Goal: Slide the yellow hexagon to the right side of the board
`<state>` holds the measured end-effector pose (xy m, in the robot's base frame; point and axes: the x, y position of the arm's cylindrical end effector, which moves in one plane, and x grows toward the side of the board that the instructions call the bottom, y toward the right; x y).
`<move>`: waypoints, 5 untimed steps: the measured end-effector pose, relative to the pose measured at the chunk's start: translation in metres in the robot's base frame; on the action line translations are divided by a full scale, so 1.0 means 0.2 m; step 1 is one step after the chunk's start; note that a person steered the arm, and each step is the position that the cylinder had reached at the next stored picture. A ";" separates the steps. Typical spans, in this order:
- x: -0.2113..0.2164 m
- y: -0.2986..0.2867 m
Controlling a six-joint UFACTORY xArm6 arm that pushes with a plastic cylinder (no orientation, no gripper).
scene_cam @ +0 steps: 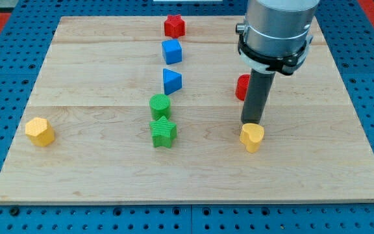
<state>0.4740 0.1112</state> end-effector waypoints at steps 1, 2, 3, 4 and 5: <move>-0.03 0.05; 0.04 0.26; 0.39 0.54; 0.72 0.44; 0.72 0.02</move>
<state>0.6183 0.1146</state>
